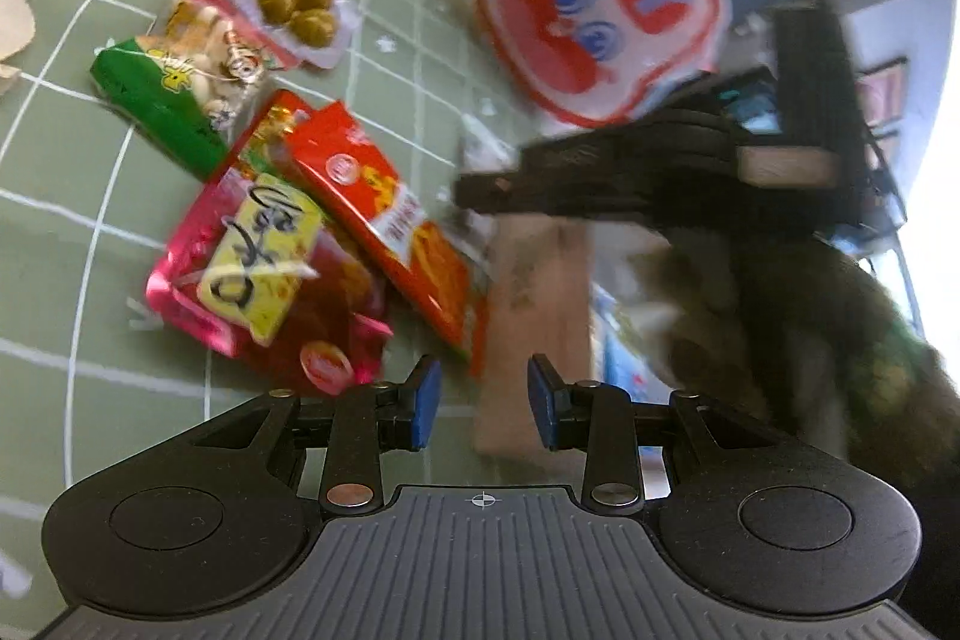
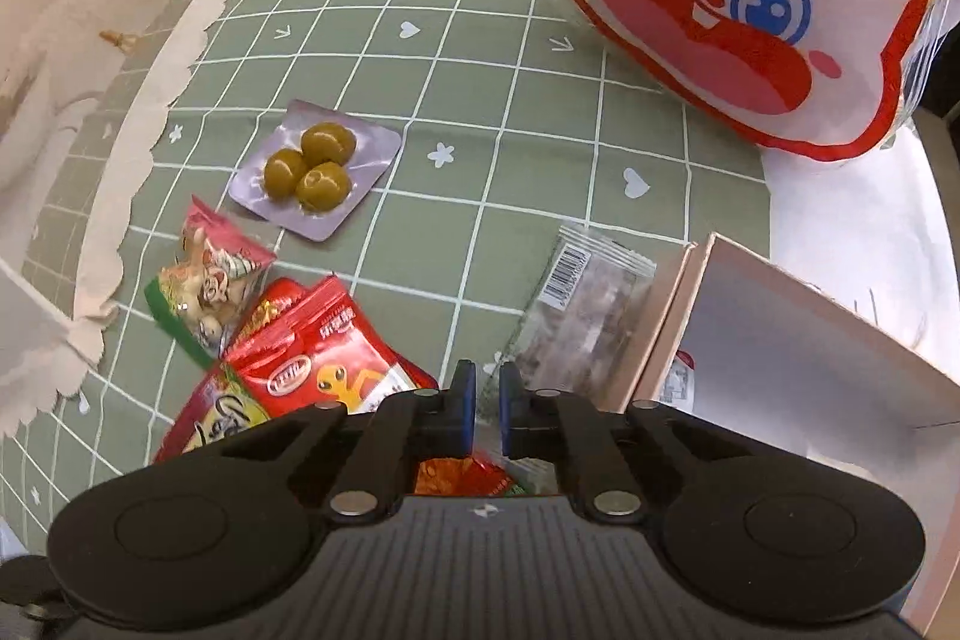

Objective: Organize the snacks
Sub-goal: 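Grasp the red spicy-strip packet from the snack pile with the right tool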

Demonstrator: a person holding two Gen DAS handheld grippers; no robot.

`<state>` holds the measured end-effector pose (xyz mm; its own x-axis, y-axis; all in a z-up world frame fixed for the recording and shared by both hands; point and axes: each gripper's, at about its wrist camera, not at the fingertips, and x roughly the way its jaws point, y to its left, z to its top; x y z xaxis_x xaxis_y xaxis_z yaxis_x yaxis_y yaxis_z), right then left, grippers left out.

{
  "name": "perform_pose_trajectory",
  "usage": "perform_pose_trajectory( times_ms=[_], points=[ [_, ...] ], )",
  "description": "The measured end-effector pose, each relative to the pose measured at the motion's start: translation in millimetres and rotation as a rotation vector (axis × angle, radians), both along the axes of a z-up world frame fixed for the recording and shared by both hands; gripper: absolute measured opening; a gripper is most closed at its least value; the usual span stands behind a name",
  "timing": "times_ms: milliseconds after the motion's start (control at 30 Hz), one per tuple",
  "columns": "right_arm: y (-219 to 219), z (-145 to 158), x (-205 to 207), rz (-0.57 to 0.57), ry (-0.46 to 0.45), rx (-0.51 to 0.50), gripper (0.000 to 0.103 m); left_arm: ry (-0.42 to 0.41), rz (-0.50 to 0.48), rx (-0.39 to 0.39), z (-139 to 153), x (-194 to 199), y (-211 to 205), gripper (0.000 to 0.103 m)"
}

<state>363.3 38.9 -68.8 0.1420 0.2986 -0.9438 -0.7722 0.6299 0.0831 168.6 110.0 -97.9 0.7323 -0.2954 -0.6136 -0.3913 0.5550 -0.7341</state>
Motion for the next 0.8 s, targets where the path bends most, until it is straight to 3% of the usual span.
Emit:
perform_pose_trajectory(
  times_ms=[133, 267, 533, 700, 800],
  points=[
    [-4, 0, 0, -0.014, 0.031, 0.018, 0.007, 0.013, 0.097, -0.062, -18, 10, 20, 0.030],
    [-4, -2, -2, -0.042, 0.078, 0.050, 0.007, -0.005, 0.168, -0.056, -23, 17, 37, 0.025],
    [-13, -2, 5, -0.091, 0.151, 0.127, 0.007, -0.014, 0.053, 0.117, -12, 37, 22, 0.029],
    [-21, -1, 7, -0.116, 0.205, 0.177, 0.008, -0.061, 0.060, 0.118, -6, 31, 19, 0.029],
    [-34, 18, -1, -0.116, 0.132, 0.233, 0.008, -0.021, 0.082, 0.160, -3, 33, 20, 0.029]
  ],
)
